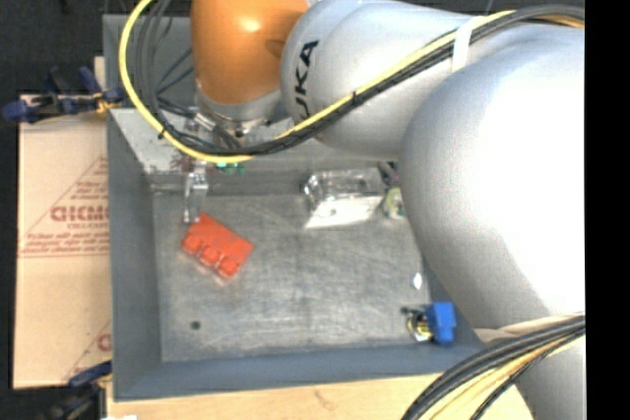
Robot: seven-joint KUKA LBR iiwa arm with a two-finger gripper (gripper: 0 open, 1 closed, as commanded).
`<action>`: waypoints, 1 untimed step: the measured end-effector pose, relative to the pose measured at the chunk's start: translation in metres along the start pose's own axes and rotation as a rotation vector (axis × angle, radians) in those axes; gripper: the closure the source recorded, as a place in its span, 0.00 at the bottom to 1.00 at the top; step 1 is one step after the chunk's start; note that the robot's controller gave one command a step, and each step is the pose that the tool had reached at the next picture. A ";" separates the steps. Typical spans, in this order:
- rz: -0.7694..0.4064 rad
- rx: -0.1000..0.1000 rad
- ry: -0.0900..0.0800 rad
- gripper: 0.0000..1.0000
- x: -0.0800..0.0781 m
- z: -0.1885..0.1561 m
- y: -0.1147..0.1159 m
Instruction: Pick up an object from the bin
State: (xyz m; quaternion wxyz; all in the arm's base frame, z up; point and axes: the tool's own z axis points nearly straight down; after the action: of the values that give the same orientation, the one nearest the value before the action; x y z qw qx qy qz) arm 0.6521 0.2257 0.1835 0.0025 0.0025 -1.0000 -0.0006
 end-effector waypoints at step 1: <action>-0.044 0.003 0.003 0.00 0.120 0.051 -0.055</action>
Offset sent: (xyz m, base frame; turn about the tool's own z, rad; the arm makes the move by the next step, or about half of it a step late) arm -0.1164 -0.0542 -0.0487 -0.0441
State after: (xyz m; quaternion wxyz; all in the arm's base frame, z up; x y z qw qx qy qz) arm 0.5324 0.1697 0.1326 0.0041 0.0244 -0.9997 0.0007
